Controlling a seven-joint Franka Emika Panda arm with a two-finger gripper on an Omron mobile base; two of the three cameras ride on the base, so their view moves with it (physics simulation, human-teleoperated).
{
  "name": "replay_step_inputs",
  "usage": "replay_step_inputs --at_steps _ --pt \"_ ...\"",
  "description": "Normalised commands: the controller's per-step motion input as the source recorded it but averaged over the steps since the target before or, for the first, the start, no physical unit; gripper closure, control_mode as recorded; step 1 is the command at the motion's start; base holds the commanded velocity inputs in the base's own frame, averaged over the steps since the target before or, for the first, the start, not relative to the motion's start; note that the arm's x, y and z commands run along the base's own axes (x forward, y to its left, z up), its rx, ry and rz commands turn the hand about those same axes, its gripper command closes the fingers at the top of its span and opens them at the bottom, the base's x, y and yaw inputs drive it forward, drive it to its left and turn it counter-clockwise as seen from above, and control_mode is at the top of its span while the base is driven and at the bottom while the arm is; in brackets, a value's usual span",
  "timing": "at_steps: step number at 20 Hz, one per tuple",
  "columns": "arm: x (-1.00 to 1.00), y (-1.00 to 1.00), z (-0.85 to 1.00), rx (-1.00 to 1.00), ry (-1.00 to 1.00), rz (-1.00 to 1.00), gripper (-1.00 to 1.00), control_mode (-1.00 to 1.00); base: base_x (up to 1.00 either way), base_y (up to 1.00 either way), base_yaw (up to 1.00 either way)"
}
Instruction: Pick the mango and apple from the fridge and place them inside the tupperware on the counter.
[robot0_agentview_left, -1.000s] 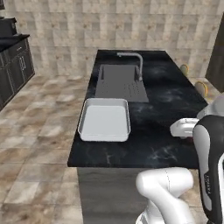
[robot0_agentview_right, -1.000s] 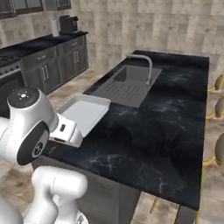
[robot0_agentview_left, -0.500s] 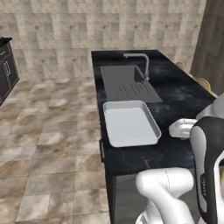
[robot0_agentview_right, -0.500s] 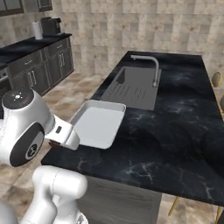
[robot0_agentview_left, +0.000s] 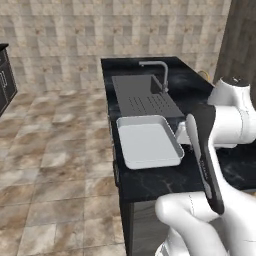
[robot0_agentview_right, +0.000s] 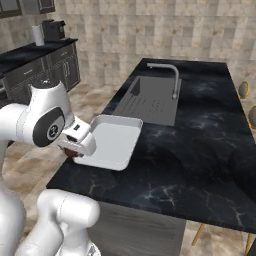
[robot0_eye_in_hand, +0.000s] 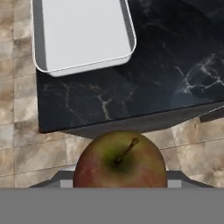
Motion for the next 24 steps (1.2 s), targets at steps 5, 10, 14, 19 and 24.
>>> replay_step_inputs --at_steps 5,10,14,19,24 --pt "0.98 0.01 -0.38 -0.01 0.53 0.04 1.00 -1.00 0.00 0.00 0.00" --pt "0.77 0.00 -0.60 -0.06 0.03 0.05 1.00 -1.00 0.00 0.00 0.00" --pt "0.89 0.00 -0.56 0.00 0.00 0.02 1.00 -1.00 0.00 0.00 0.00" --pt "0.86 0.00 -0.54 0.00 0.00 0.10 1.00 -1.00 0.00 0.00 0.00" --pt "0.82 0.00 -0.50 0.00 0.00 0.07 1.00 -1.00 0.00 0.00 0.00"
